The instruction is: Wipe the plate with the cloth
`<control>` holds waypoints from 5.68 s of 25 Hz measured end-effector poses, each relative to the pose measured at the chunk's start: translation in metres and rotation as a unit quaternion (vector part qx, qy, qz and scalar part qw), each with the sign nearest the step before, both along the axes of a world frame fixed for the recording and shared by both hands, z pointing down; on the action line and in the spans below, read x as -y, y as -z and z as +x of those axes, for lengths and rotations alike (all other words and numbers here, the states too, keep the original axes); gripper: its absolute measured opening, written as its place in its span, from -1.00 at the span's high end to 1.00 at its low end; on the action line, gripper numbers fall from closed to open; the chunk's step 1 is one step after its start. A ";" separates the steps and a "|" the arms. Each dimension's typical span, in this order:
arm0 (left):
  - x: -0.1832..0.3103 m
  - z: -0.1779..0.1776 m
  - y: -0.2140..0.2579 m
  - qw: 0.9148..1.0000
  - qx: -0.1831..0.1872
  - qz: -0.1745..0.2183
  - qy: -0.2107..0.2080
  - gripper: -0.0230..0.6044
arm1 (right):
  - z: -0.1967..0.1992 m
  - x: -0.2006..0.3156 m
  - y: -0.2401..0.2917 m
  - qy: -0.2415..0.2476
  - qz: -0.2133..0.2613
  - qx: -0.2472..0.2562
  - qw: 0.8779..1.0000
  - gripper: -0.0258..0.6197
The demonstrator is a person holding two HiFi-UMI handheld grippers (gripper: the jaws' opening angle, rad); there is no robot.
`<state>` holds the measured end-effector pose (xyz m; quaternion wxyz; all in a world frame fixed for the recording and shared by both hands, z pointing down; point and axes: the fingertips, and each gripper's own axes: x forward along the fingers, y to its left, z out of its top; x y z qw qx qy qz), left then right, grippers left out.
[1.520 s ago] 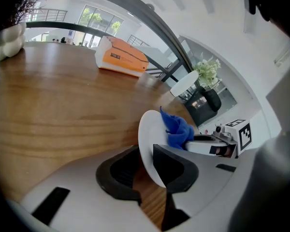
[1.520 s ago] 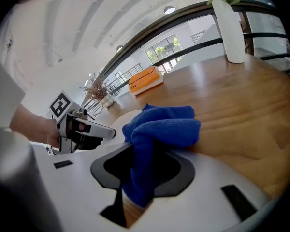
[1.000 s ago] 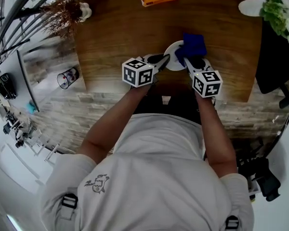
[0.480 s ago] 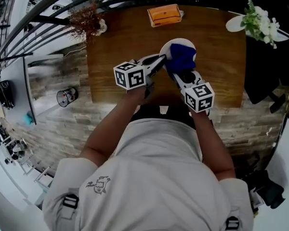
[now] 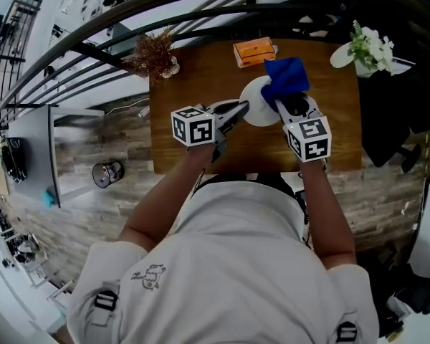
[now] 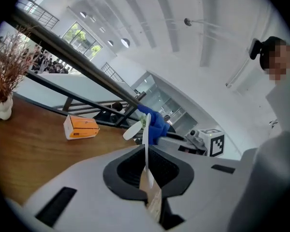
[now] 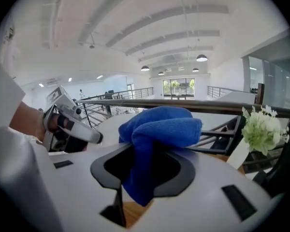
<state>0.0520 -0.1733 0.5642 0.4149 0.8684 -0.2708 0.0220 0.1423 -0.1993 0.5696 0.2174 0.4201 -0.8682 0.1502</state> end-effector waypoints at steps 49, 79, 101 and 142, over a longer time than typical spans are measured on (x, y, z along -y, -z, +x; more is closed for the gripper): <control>-0.007 -0.089 0.075 0.997 -0.058 0.040 -0.021 0.86 | -0.066 -0.023 0.065 -0.021 0.052 -0.048 0.997 0.55; -0.005 -0.050 0.078 0.993 -0.093 0.021 -0.073 0.86 | -0.074 -0.008 0.105 -0.020 0.091 -0.078 0.993 0.55; 0.012 -0.069 0.088 0.992 -0.109 0.025 -0.054 0.87 | -0.046 -0.029 0.092 -0.031 0.055 -0.068 0.996 0.55; 0.000 -0.075 0.099 0.923 0.190 0.299 -0.151 0.87 | -0.046 -0.029 0.158 -0.003 0.070 0.006 0.998 0.55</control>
